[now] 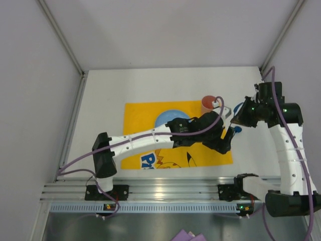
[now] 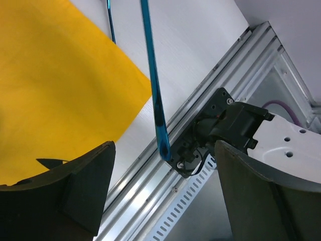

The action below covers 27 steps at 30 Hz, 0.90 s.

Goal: Set the dinner table for one person

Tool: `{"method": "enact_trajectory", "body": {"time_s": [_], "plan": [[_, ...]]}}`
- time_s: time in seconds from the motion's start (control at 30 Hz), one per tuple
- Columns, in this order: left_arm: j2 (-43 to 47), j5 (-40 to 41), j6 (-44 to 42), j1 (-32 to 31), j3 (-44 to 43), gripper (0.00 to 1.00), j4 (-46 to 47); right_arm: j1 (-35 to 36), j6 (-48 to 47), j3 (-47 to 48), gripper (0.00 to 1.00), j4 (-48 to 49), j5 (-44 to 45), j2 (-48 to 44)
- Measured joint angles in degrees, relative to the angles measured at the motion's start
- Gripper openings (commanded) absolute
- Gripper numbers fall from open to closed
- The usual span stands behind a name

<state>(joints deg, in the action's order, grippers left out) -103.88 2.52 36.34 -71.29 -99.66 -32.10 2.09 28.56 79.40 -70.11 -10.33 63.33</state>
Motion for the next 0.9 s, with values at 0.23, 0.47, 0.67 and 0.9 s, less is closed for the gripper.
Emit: {"method": "enact_trajectory", "body": {"time_s": [0.23, 0.47, 0.67, 0.9], "plan": [[-7.3, 8.7, -1.9, -5.2, -9.1, 0.30, -3.6, 0.0, -0.4, 0.1, 0.00, -4.3, -3.8, -4.0], [-7.9, 14.1, -1.6, -5.7, -10.1, 0.00, -7.7, 0.0, -1.0, 0.5, 0.05, -5.9, -5.0, -4.7], [-3.0, 16.9, 1.1, -5.5, -2.5, 0.00, -6.4, -0.3, -1.2, 1.4, 1.00, -7.7, -4.9, -4.4], [18.0, 18.9, 4.3, -3.8, 23.8, 0.00, -5.3, 0.4, -1.8, 13.1, 1.00, -7.3, -8.4, -1.9]]}}
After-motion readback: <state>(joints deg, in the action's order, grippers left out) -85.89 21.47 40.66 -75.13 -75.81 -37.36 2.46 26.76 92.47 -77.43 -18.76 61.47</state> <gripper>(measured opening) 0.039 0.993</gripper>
